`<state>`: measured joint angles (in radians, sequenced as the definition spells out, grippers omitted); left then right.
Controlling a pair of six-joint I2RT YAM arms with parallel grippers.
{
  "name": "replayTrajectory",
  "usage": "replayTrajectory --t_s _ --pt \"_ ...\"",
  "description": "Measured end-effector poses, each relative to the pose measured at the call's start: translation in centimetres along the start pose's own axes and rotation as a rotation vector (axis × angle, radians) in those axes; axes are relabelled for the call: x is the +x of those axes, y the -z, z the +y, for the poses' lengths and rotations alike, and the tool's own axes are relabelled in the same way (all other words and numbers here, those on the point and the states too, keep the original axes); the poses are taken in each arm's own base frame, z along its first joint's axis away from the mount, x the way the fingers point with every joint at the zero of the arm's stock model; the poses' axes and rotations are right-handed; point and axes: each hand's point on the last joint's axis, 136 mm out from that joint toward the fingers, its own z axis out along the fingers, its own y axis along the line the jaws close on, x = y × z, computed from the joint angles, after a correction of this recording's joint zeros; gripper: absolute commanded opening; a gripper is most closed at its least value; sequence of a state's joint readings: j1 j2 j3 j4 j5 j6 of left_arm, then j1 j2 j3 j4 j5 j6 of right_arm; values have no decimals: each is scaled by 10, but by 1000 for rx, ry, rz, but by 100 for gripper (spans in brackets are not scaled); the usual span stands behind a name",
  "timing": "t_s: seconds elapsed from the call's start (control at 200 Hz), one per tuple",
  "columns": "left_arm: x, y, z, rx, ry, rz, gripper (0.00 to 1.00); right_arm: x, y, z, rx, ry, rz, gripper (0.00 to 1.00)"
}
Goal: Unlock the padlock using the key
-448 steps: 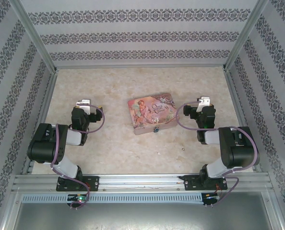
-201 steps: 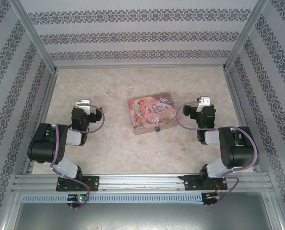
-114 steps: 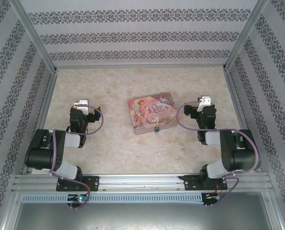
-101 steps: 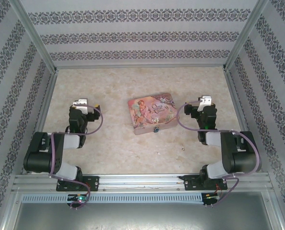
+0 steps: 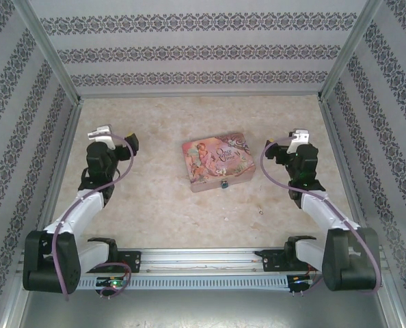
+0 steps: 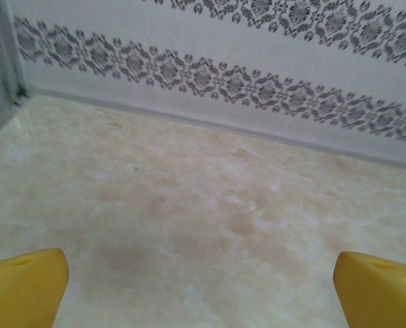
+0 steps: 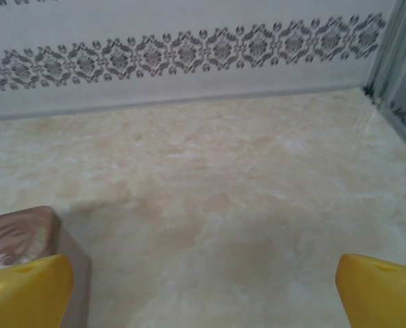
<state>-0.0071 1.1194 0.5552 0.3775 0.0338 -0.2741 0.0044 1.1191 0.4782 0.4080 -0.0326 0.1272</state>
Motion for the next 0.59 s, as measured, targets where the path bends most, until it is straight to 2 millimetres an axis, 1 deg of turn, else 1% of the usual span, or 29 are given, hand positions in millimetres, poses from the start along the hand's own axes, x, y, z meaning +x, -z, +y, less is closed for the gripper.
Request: replayTrajectory --t_s 0.105,0.16,0.245,0.45,0.595 --pt "-2 2 -10 34 77 72 99 -6 7 13 -60 -52 53 98" --pt "3 4 -14 51 108 121 99 -6 9 19 -92 -79 84 98" --pt "17 7 -21 84 159 204 99 -2 13 29 -142 -128 147 98" --pt "58 17 -42 187 309 378 99 30 21 53 -263 -239 343 98" --pt "98 25 -60 243 392 510 99 55 21 64 -314 -301 479 98"
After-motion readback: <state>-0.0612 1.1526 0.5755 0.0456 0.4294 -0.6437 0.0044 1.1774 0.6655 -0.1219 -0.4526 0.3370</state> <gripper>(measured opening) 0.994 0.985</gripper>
